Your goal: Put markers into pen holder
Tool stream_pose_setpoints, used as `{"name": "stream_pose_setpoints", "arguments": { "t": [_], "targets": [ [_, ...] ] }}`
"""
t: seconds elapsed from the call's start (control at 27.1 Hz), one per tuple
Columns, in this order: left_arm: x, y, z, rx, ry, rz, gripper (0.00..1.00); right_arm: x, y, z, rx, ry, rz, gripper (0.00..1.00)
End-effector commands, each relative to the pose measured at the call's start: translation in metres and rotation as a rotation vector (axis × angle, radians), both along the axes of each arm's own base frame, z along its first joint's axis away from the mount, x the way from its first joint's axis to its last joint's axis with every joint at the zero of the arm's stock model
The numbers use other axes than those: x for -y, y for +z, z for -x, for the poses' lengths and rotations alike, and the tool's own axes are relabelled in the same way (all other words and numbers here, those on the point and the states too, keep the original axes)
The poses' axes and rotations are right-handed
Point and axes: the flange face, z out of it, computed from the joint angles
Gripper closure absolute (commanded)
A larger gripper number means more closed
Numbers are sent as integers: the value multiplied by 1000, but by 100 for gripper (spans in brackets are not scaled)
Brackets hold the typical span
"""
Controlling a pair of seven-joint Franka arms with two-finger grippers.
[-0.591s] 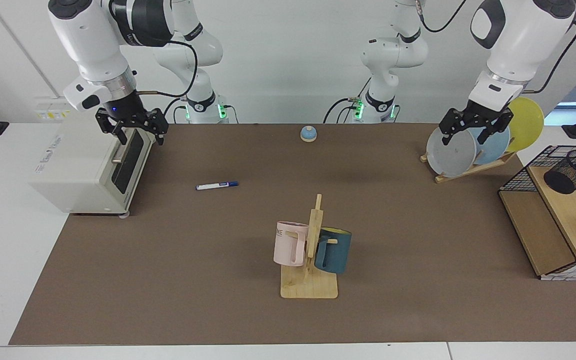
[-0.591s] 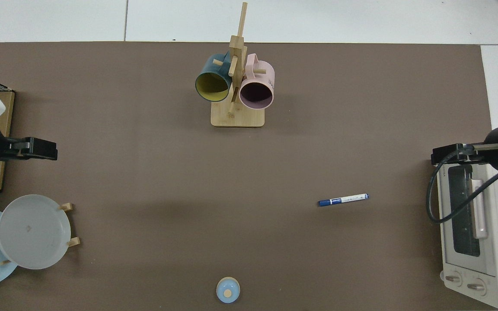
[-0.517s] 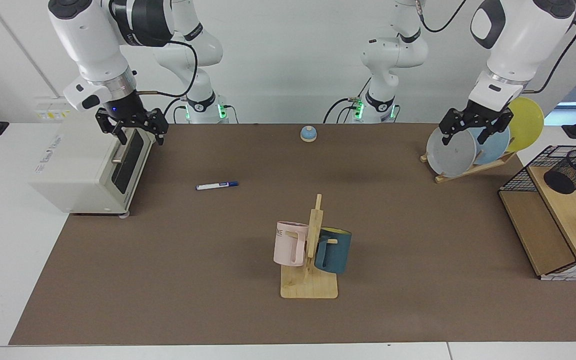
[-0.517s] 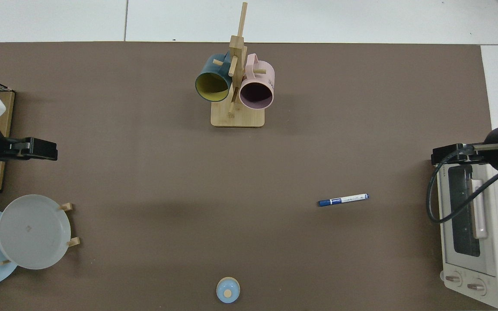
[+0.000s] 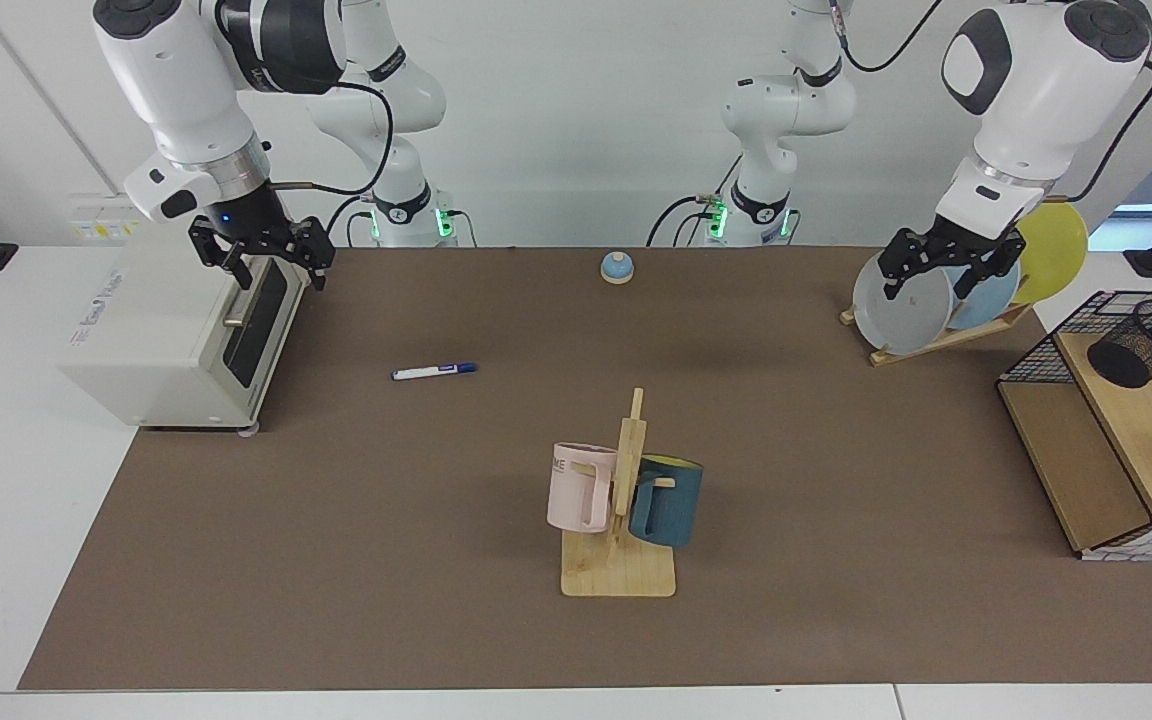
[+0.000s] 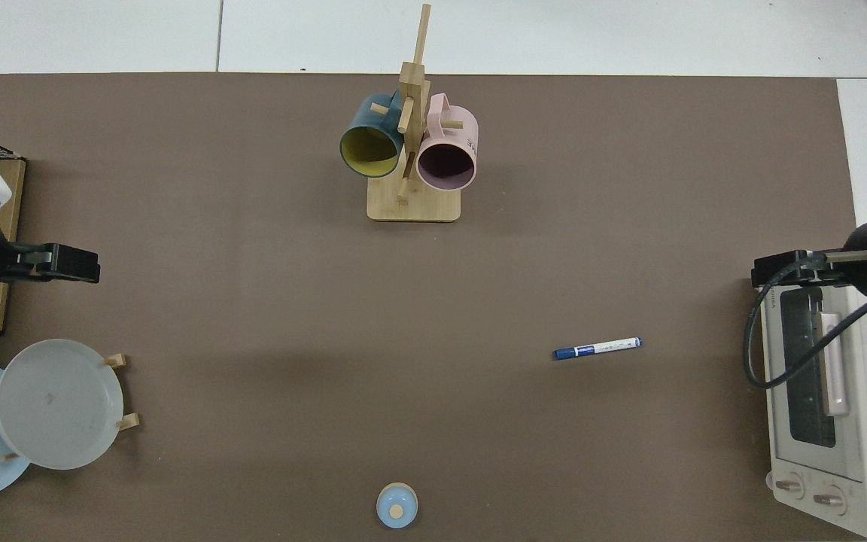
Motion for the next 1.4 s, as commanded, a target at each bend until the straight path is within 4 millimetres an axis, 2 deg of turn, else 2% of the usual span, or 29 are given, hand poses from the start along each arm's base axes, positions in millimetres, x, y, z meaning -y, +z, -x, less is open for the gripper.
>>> {"name": "stream_pose_setpoints", "arguments": {
  "t": [0.0,0.22,0.41,0.55,0.7,0.81,1.0,1.15,1.37],
  "targets": [
    [-5,-1,2,7,-10,9,0,4,2,-1,29,12,-12,0],
    [-7,-2,2,6,-7,9,0,10,1,2,30,-6,-13,0],
    [-7,-3,1,4,-7,9,0,10,-12,-1,25,-275,-23,0],
    [-7,-3,1,4,-7,9,0,1,-33,4,-22,-411,-73,0],
    [-7,-3,1,4,-7,9,0,-6,-62,11,-82,-540,-63,0],
    [-7,-2,1,6,-7,9,0,-13,-77,11,-70,-644,-63,0],
    [-6,-3,1,4,-13,9,0,-34,-103,11,-63,-913,-62,0],
    [-6,-3,1,4,-24,9,0,-56,-125,20,-94,-1091,-37,0],
    [-7,-3,1,3,-23,9,0,-62,-167,34,-126,-1276,-31,0]
  ]
}}
